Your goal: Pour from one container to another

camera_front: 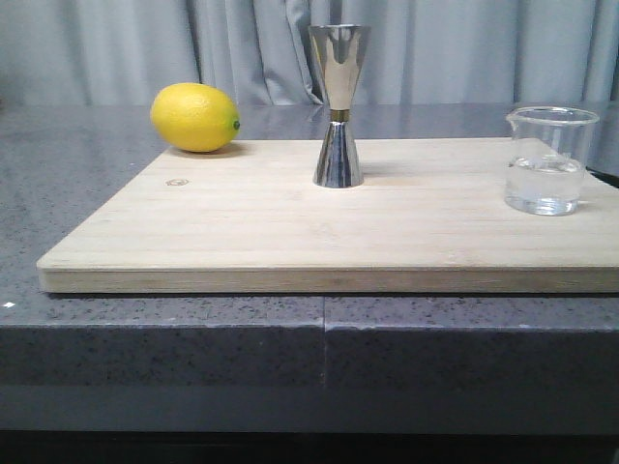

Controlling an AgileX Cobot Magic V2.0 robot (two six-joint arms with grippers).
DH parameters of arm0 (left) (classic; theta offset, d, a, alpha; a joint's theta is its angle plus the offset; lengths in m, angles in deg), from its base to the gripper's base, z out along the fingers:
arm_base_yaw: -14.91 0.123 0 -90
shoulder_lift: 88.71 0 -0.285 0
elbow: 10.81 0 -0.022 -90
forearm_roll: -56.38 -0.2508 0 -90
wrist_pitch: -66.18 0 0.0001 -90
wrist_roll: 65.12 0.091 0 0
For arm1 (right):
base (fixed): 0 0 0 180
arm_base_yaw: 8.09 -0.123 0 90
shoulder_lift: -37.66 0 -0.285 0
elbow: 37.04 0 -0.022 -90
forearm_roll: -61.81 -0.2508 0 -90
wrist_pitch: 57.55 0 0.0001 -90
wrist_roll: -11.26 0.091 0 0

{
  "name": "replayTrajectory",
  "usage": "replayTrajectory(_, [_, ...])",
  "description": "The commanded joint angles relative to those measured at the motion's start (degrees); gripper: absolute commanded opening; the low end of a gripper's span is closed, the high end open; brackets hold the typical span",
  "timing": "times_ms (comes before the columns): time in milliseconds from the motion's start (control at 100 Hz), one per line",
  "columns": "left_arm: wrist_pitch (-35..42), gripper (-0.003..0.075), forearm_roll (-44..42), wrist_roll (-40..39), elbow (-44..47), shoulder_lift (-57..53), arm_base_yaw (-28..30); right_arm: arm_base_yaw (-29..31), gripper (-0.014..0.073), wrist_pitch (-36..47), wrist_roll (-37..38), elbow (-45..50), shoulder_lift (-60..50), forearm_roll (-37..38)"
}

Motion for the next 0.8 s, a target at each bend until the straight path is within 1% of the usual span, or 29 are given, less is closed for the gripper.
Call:
replayTrajectory(0, [4.1,-0.0021,0.4,-0.2,1.2,-1.3,-0.4,-0.3,-0.0069,4.8,-0.5,1.4,-1.0,0.9])
replayTrajectory(790, [4.3,-0.0021,0.4,-0.2,1.2,-1.3,-0.4,-0.3,-0.0069,6.0,-0.5,1.4,-1.0,0.9])
